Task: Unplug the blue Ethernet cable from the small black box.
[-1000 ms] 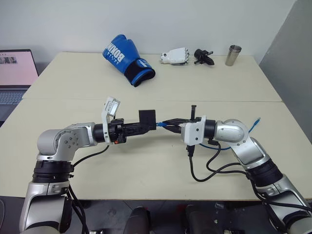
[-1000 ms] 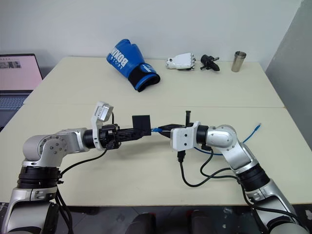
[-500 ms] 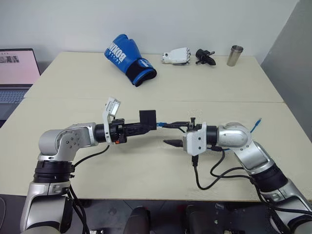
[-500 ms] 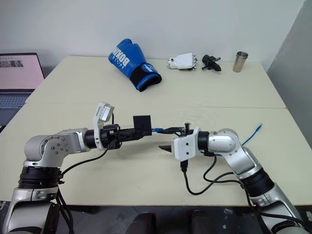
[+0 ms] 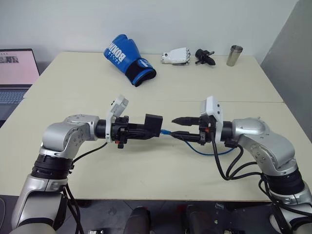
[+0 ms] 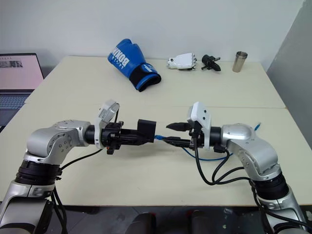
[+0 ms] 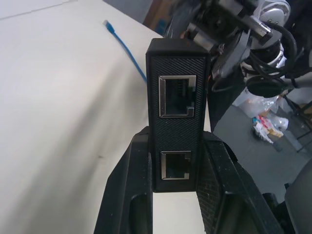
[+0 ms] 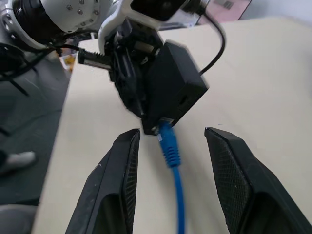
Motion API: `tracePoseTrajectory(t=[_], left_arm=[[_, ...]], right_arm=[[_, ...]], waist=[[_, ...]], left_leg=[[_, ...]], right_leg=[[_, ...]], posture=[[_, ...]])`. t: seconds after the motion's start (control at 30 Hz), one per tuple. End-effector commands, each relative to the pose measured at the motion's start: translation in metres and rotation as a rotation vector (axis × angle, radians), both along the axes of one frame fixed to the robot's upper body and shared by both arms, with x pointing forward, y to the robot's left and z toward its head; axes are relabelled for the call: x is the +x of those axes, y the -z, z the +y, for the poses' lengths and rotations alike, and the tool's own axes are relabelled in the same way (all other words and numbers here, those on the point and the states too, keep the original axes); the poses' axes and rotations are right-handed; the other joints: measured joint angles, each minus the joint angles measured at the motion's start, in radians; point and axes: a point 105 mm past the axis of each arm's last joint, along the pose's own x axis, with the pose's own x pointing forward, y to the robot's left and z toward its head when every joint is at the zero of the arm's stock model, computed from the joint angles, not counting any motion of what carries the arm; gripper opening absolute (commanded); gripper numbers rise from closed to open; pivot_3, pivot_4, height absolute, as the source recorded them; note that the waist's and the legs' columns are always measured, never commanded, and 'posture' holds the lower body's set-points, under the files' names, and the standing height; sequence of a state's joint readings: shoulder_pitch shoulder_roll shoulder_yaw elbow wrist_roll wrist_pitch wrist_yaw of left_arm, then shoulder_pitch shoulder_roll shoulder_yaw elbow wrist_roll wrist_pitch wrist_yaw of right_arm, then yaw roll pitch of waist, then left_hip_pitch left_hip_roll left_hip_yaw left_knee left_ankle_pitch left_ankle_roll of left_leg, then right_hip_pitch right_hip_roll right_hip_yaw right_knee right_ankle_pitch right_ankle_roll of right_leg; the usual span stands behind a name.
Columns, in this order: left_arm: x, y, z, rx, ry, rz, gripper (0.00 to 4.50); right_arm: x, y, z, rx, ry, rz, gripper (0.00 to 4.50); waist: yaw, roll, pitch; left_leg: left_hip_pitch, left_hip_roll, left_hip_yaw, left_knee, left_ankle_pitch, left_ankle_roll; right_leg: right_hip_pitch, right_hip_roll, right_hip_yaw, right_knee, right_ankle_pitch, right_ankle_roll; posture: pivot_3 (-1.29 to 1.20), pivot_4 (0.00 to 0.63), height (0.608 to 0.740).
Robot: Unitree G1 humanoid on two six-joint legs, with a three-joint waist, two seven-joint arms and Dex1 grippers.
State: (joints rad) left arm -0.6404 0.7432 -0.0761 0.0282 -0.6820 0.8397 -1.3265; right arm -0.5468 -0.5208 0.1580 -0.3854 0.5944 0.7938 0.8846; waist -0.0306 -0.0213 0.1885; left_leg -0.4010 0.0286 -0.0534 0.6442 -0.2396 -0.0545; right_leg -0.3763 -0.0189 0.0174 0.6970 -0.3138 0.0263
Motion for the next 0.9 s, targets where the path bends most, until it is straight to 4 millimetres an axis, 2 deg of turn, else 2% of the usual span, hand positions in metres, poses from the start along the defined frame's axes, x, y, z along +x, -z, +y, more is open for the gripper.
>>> tracePoseTrajectory(t=[0.03,0.27,0.57,0.9], left_arm=[[-0.001,-0.012,-0.001,-0.003,0.032,-0.056,0.79],[-0.005,-0.011,-0.002,0.000,0.046,-0.055,0.79],[-0.005,-0.012,0.000,0.002,0.042,-0.056,0.79],[-0.006,-0.010,0.002,0.005,0.039,-0.056,0.79]], right_arm=[[-0.002,-0.011,0.007,0.040,-0.044,0.067,2.24],[0.005,-0.013,0.016,0.069,-0.065,0.133,2.24],[0.015,-0.005,0.014,0.047,-0.051,0.151,2.24],[0.019,-0.008,0.014,0.072,-0.062,0.182,2.24]], waist=[[-0.001,0.000,0.000],[-0.002,0.000,0.000],[-0.002,0.000,0.000],[-0.002,0.000,0.000]], left_leg=[[0.000,0.000,0.000,0.000,0.000,0.000],[0.000,0.001,0.000,-0.001,0.000,0.000],[-0.001,0.001,0.000,-0.001,0.000,0.000],[-0.001,0.001,0.000,-0.001,0.000,0.000]], right_leg=[[0.000,0.000,0.000,0.000,0.000,0.000],[-0.002,0.001,0.000,0.001,0.000,0.000],[-0.003,0.001,0.000,0.000,0.000,0.000],[-0.003,0.001,0.000,0.000,0.000,0.000]], posture=[[0.00,0.150,0.740],[0.00,0.150,0.740],[0.00,0.150,0.740],[0.00,0.150,0.740]])
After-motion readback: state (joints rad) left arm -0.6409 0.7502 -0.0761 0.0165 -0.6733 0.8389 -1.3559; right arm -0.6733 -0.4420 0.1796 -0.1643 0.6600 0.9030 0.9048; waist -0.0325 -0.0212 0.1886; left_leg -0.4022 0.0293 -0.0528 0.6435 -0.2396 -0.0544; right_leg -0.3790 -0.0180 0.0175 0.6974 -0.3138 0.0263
